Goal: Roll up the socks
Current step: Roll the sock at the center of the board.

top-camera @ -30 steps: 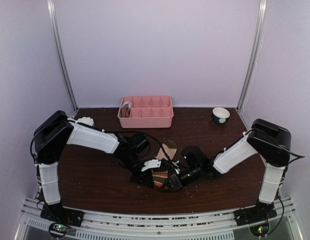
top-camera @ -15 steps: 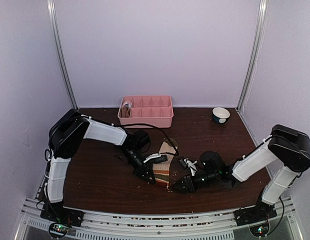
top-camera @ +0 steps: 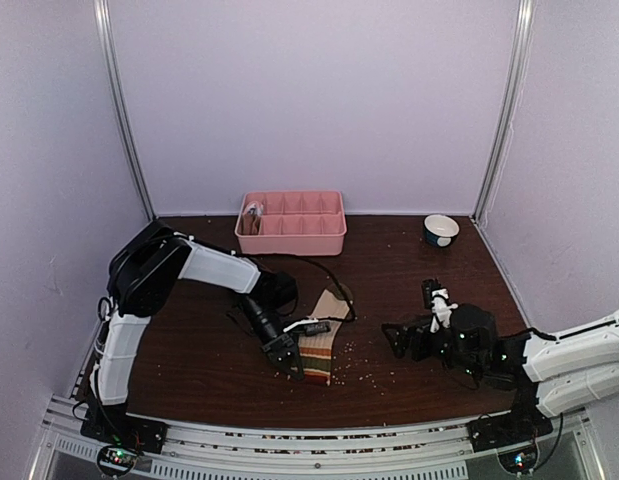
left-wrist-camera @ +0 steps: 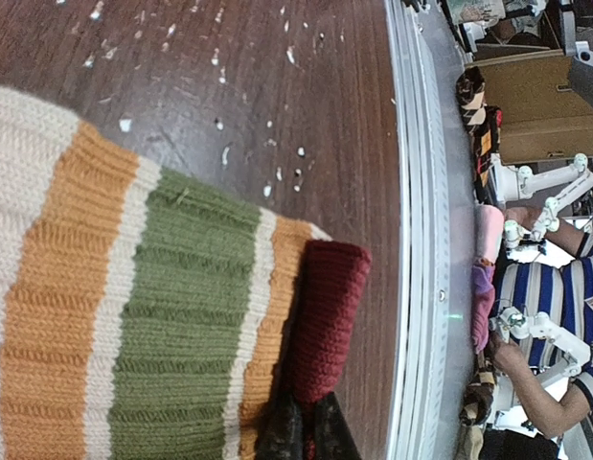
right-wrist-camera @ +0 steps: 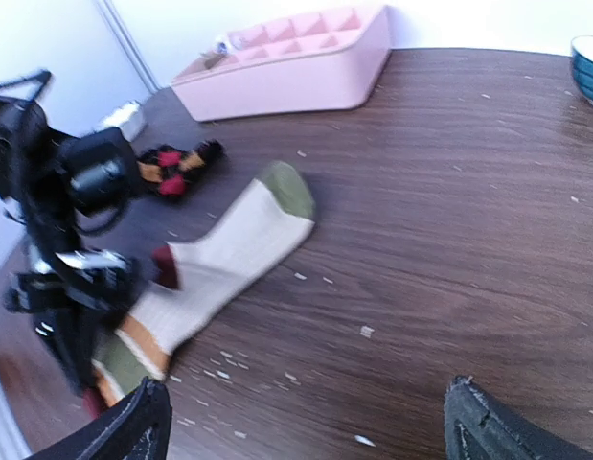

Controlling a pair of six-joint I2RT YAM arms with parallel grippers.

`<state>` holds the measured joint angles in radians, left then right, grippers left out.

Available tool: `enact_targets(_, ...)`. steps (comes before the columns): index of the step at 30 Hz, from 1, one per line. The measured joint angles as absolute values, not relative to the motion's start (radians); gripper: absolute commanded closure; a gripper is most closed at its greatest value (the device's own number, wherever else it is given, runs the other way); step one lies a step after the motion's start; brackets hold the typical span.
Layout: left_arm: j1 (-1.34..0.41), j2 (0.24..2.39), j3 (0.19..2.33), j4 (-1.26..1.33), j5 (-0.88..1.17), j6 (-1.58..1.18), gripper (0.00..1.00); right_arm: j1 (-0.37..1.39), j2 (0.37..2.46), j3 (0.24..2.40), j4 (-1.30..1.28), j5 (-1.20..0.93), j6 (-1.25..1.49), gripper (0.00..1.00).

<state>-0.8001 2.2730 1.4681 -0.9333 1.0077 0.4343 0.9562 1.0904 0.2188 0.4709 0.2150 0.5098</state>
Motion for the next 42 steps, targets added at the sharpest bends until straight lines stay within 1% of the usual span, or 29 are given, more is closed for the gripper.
enact_targets(2, -0.800, 2.275, 1.471, -0.938, 1.007, 0.427, 1.00, 0.985, 1.113, 0.205, 0.463, 0.258, 0.461, 0.00)
enact_targets(5, -0.800, 2.278, 1.479, -0.944, 0.996, 0.405, 1.00, 1.153, 1.193, 0.224, 0.480, 0.342, 0.312, 0.00)
enact_targets(7, -0.801, 2.281, 1.492, -0.954, 0.979, 0.383, 1.00, 1.265, 1.260, 0.229, 0.537, 0.354, 0.191, 0.05)
enact_targets(8, -0.802, 2.283, 1.498, -0.960, 0.971, 0.374, 1.00, 1.306, 1.295, 0.231, 0.565, 0.357, 0.133, 0.10)
enact_targets(11, -0.805, 2.285, 1.511, -0.972, 0.952, 0.349, 1.00, 1.364, 1.407, 0.276, 0.595, 0.344, -0.020, 0.22)
enact_targets(13, -0.807, 2.286, 1.515, -0.975, 0.943, 0.340, 1.00, 1.372, 1.471, 0.334, 0.596, 0.326, -0.097, 0.29)
enact_targets(20, -0.813, 2.289, 1.532, -0.993, 0.920, 0.321, 1.00, 1.375, 1.692, 0.572, 0.613, 0.246, -0.376, 0.48)
enact_targets(26, -0.813, 2.301, 1.550, -1.015, 0.919, 0.320, 1.00, 1.374, 1.776, 0.651, 0.550, 0.200, -0.523, 0.63)
enact_targets(31, -0.813, 2.308, 1.560, -1.027, 0.919, 0.320, 1.00, 1.367, 1.802, 0.664, 0.501, 0.170, -0.569, 0.72)
enact_targets(34, -0.813, 2.308, 1.562, -1.029, 0.919, 0.320, 1.00, 1.355, 1.809, 0.672, 0.493, 0.152, -0.574, 0.76)
enact_targets(42, -0.813, 2.315, 1.574, -1.045, 0.918, 0.324, 1.00, 1.308, 1.826, 0.702, 0.473, 0.105, -0.554, 0.77)
